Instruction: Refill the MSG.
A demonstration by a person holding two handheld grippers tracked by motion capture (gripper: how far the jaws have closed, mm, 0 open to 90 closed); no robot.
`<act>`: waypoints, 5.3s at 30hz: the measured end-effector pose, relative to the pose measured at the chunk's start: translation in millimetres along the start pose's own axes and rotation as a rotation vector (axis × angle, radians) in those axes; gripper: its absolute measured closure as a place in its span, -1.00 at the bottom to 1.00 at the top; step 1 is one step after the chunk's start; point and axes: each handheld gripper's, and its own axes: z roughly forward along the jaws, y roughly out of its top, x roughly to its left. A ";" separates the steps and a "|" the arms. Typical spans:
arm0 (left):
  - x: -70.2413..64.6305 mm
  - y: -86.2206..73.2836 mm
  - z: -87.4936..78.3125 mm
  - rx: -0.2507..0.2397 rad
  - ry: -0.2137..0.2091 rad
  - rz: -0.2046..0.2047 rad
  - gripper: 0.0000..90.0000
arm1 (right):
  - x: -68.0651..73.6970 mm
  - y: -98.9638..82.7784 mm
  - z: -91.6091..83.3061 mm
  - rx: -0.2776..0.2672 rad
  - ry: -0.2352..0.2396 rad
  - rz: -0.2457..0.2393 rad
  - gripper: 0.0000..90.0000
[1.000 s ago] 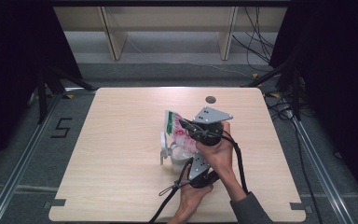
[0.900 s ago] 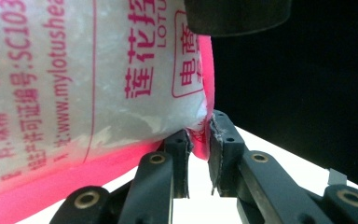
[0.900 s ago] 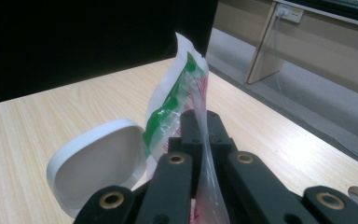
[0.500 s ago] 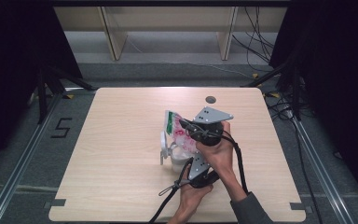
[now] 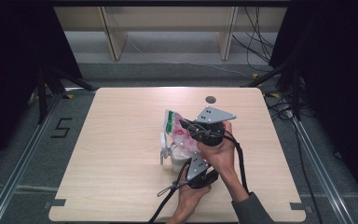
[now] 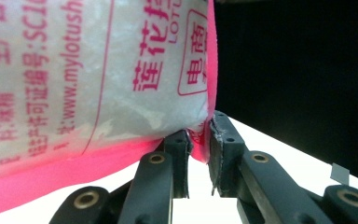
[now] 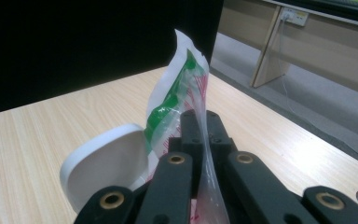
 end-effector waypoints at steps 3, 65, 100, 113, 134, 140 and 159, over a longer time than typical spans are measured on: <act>-0.3 -0.6 0.4 -0.010 -0.007 -0.001 0.74 | -0.2 1.1 -2.9 0.005 0.021 0.004 1.00; 5.9 -9.5 -36.0 0.082 -0.014 0.032 0.31 | -35.7 -32.4 -83.9 -0.212 0.151 0.228 1.00; 16.8 -13.6 -90.4 0.134 0.046 0.129 -0.07 | -66.1 -99.4 -79.9 -0.186 0.116 0.326 1.00; 16.8 -14.9 -92.2 0.126 0.056 0.116 -0.07 | -70.5 -107.7 -91.7 -0.156 0.060 0.309 1.00; 23.4 -10.2 -101.6 0.124 0.088 0.102 -0.12 | -74.8 -111.7 -104.9 -0.089 -0.133 0.195 1.00; 27.0 -9.1 -102.6 0.116 0.086 0.130 -0.13 | -75.8 -114.7 -108.0 -0.060 -0.175 0.202 1.00; 29.9 -9.4 -106.1 0.106 0.110 0.093 -0.12 | -83.6 -129.9 -112.7 0.002 -0.240 0.210 1.00</act>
